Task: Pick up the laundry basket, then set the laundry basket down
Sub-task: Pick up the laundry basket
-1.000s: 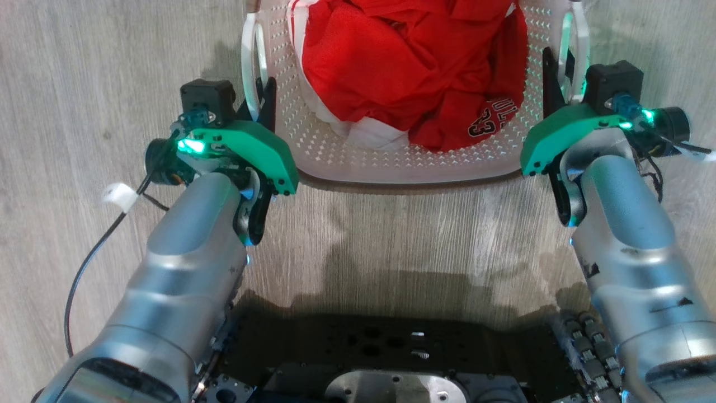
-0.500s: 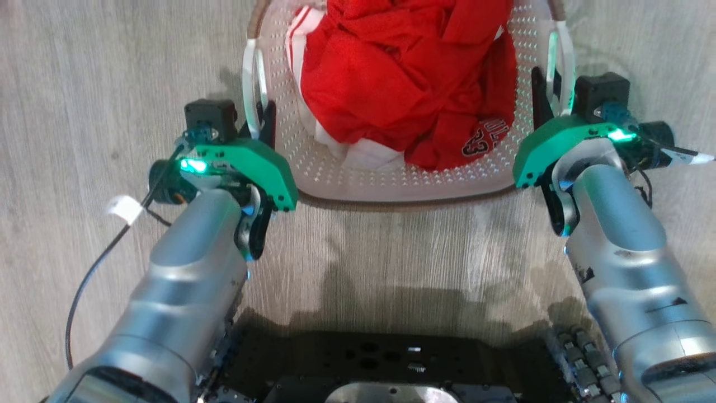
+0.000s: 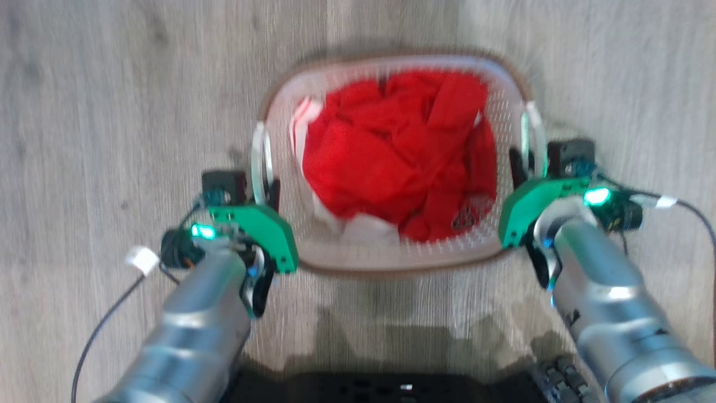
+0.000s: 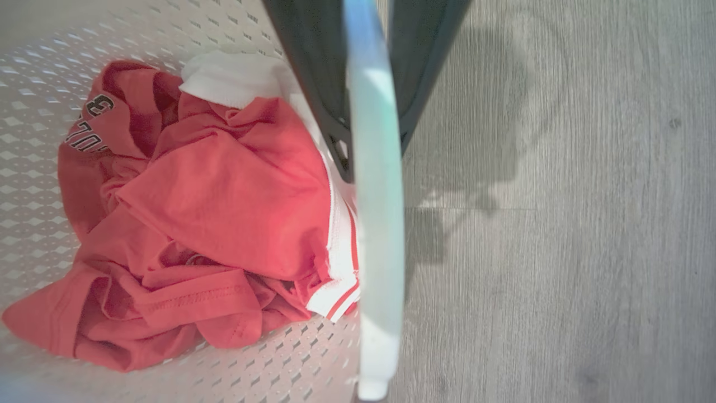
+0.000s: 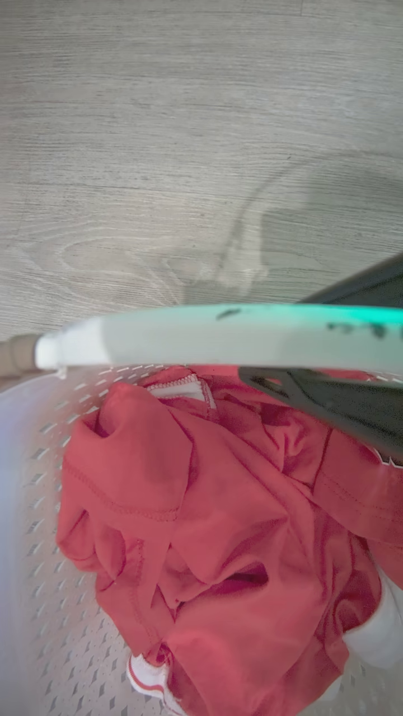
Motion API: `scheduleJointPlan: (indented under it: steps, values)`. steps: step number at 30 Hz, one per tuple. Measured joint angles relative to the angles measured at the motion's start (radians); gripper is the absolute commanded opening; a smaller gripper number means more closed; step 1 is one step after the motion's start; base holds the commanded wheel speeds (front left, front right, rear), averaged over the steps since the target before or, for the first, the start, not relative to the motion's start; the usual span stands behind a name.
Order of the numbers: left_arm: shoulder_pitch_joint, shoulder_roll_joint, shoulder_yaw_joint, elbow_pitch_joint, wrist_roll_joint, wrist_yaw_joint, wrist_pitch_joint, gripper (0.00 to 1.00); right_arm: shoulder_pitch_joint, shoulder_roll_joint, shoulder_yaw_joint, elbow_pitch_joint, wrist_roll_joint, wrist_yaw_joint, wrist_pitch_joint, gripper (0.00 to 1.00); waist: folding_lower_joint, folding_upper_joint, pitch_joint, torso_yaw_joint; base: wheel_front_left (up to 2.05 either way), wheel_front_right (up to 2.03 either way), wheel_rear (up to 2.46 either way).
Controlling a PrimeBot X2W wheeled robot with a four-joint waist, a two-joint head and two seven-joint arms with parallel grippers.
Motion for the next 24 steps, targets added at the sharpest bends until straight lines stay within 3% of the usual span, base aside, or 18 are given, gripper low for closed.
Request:
scheduleJointPlan:
  steps: [13, 24]
  values:
    - [0.139, -0.001, -0.112, 0.113, -0.127, -0.026, 0.007, 0.0, 0.112, 0.01, 0.233, 0.124, 0.246, 0.0, 0.003, 0.0, 0.0, 0.0, -0.222, -0.031, 0.0, 0.0, 0.0]
    - [0.232, 0.002, -0.19, 0.156, -0.203, -0.035, 0.054, 0.0, 0.204, 0.01, 0.382, 0.163, 0.382, 0.0, 0.038, 0.0, 0.0, 0.0, -0.394, -0.049, 0.0, 0.0, 0.0]
